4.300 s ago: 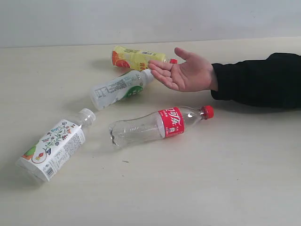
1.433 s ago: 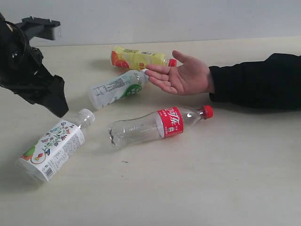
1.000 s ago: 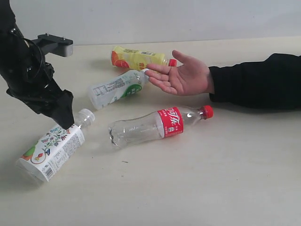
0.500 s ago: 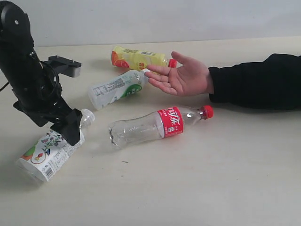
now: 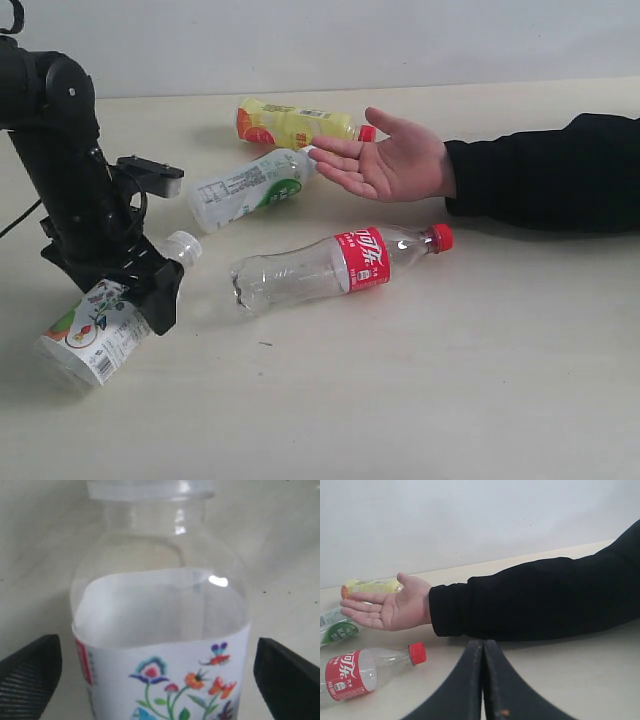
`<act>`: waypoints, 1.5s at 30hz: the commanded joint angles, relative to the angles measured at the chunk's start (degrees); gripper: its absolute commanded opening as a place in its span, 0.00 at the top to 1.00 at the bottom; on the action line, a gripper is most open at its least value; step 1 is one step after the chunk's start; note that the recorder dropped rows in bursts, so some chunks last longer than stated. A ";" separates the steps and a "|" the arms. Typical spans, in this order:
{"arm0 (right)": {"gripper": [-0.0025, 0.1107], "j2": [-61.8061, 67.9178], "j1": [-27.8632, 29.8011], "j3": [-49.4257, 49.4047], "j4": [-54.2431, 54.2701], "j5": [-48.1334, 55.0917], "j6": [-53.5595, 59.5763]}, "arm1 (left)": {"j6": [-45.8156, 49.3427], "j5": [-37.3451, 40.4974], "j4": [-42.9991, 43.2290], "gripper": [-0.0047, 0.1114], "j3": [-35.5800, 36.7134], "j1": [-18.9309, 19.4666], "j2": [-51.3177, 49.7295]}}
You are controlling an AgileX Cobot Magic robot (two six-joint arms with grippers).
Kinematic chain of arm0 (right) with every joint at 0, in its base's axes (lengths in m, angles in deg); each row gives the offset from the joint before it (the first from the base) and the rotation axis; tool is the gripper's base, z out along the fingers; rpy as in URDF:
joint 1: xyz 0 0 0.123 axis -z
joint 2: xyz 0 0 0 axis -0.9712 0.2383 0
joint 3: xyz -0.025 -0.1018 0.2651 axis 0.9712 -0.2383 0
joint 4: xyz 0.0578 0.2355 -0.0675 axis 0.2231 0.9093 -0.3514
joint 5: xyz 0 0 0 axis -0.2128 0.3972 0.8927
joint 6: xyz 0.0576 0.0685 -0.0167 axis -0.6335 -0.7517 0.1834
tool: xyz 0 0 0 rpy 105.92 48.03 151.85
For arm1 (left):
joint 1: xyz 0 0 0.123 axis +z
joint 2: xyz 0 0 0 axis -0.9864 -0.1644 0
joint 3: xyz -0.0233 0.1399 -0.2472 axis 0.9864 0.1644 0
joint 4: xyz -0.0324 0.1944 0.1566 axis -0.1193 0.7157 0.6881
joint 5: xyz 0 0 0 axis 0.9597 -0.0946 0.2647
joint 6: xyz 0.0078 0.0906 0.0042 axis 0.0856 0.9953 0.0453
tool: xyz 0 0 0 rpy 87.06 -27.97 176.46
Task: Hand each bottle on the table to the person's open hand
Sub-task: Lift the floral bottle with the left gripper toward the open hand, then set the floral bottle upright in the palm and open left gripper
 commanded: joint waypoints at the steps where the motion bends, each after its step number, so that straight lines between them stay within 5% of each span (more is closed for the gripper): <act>1: 0.98 -0.25 0.29 -0.28 -0.02 -0.46 0.03 | -1.39 0.06 0.31 0.13 0.15 -0.26 -0.28; 4: 0.98 -0.25 0.29 -0.28 -0.02 -0.46 0.03 | -1.86 1.88 0.31 0.32 0.15 -0.26 -0.28; 8: 0.98 -0.25 0.29 -0.28 -0.02 -0.46 0.03 | -1.86 4.43 0.31 0.73 0.15 -0.26 -0.28; 9: 0.98 -0.25 0.29 -0.28 -0.02 -0.46 0.03 | -1.86 6.55 0.31 0.91 0.15 -0.26 -0.28; 10: 0.98 -0.25 0.29 -0.28 -0.02 -0.46 0.03 | -1.71 7.79 0.31 0.96 0.15 -0.26 -0.18; 14: 0.98 -0.25 0.29 -0.28 -0.02 -0.46 0.03 | -1.71 10.25 1.97 0.96 -0.23 -0.26 1.09; 21: 0.98 -0.25 0.29 -0.28 -0.02 -0.46 0.03 | -21.70 7.75 8.13 0.96 -5.19 -0.99 12.96; 26: 0.98 -0.25 0.29 -0.28 -0.02 -0.46 0.03 | -33.56 0.36 8.28 0.96 -8.70 -11.82 17.60; 31: 0.98 -0.25 0.29 -0.28 -0.02 -0.46 0.03 | -41.06 -0.32 8.18 0.96 -24.40 -23.40 11.14; 39: 0.98 -0.25 0.29 -0.28 -0.02 -0.46 0.03 | -46.92 4.43 -0.52 0.96 -48.26 -24.24 -6.05; 45: 0.98 -0.25 0.29 -0.28 -0.02 -0.46 0.03 | -53.73 -5.11 -1.44 0.96 -52.93 -24.24 -13.29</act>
